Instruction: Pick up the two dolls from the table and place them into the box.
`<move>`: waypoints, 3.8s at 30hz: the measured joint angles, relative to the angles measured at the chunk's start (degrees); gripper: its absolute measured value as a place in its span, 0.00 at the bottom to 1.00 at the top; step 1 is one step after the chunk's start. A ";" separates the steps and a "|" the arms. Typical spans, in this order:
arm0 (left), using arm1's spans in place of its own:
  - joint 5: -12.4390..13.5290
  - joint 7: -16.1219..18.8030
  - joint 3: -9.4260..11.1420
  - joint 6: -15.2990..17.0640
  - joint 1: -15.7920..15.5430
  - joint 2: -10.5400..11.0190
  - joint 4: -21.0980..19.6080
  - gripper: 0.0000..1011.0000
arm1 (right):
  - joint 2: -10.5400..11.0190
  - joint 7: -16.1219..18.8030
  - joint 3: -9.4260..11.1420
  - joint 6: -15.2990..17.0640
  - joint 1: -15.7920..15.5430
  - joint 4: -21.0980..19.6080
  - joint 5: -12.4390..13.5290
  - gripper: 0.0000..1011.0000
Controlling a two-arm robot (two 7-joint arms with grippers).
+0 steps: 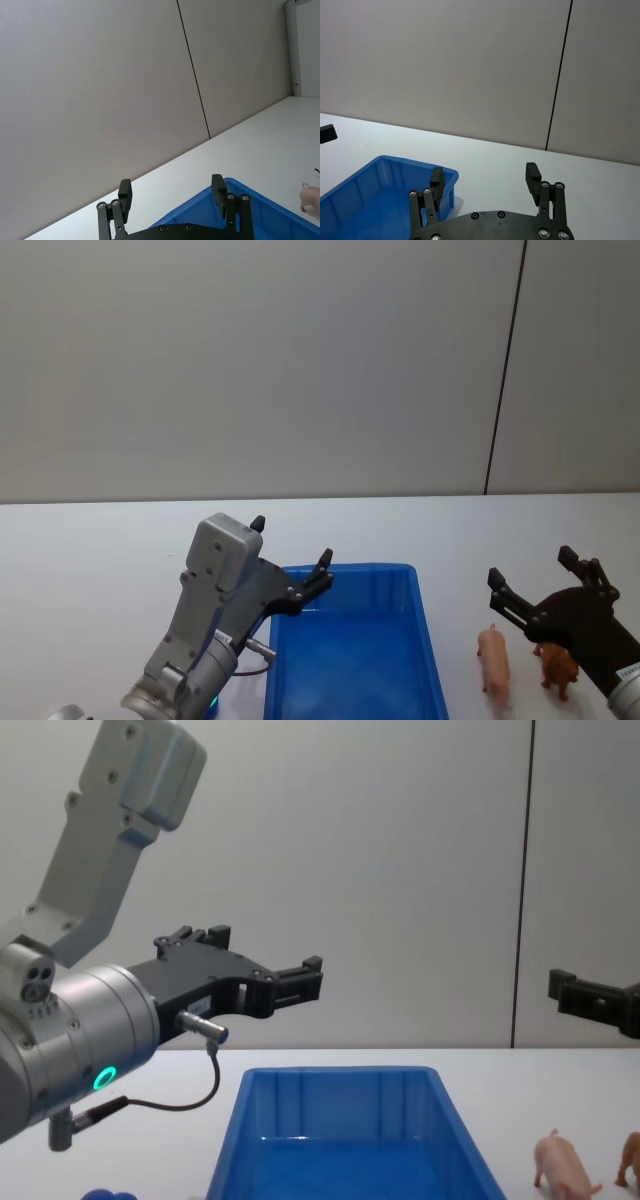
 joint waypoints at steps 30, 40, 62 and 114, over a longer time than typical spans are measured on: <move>0.00 0.00 0.00 0.00 0.00 0.00 0.00 0.99 | 0.23 0.03 0.51 0.88 0.31 0.55 0.35 0.99; 0.00 0.00 0.00 0.00 0.00 0.00 0.00 0.99 | 0.81 -0.77 1.48 3.99 0.72 1.98 1.07 0.99; 0.00 0.00 0.00 0.00 0.00 0.00 0.00 0.99 | 1.50 -2.75 1.71 10.16 -2.17 3.48 0.90 0.99; 0.00 0.00 0.00 0.00 0.00 0.00 0.00 0.99 | 0.31 -1.40 1.26 1.30 -2.99 6.56 -4.70 0.42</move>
